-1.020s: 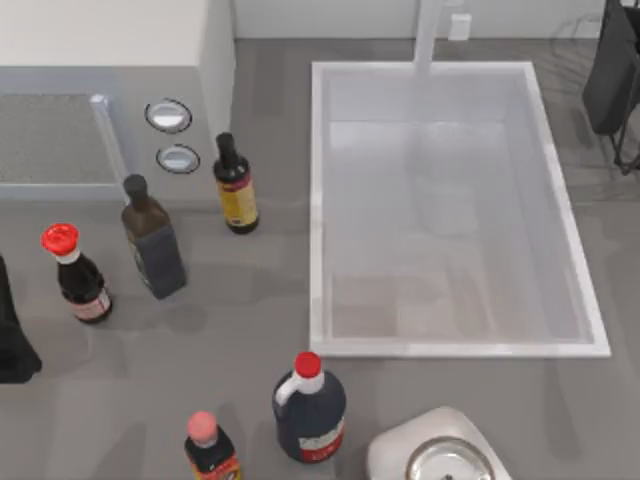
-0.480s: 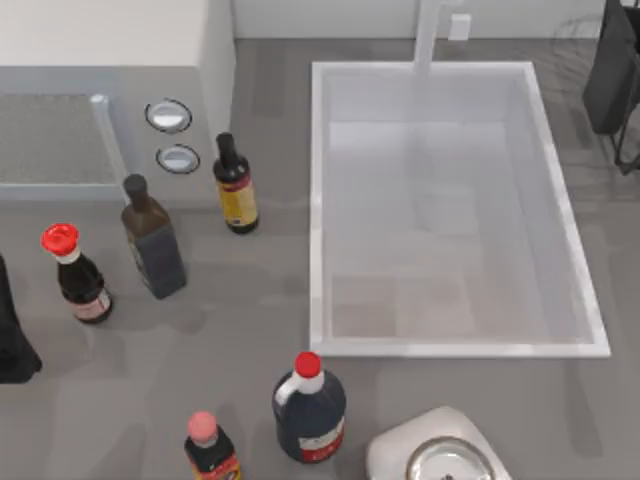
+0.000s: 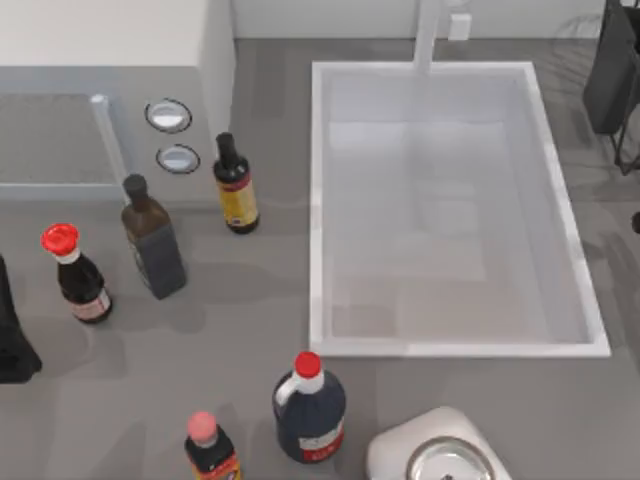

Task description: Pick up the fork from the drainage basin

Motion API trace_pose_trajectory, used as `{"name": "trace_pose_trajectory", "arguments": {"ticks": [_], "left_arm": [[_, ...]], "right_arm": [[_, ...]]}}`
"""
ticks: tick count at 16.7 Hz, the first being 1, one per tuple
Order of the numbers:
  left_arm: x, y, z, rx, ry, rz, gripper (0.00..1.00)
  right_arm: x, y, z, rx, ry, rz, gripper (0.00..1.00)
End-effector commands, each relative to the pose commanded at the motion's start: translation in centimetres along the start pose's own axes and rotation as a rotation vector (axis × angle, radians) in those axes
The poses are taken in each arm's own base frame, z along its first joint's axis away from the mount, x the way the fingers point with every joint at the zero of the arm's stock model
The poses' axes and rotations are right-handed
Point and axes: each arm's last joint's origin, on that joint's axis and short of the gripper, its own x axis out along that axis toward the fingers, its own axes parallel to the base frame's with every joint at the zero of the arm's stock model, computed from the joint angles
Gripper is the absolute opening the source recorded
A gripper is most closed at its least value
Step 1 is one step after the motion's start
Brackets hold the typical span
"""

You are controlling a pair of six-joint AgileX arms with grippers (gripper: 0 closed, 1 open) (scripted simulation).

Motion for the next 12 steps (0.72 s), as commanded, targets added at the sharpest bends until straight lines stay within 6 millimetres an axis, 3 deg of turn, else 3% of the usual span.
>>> {"name": "trace_pose_trajectory", "arguments": {"ticks": [4,12], "left_arm": [[0.0,0.0,0.0,0.0,0.0,0.0,1.0],[0.0,0.0,0.0,0.0,0.0,0.0,1.0]], "right_arm": [[0.29,0.0,-0.06,0.0,0.002,0.0,0.0],[0.29,0.0,-0.06,0.0,0.002,0.0,0.6]]}}
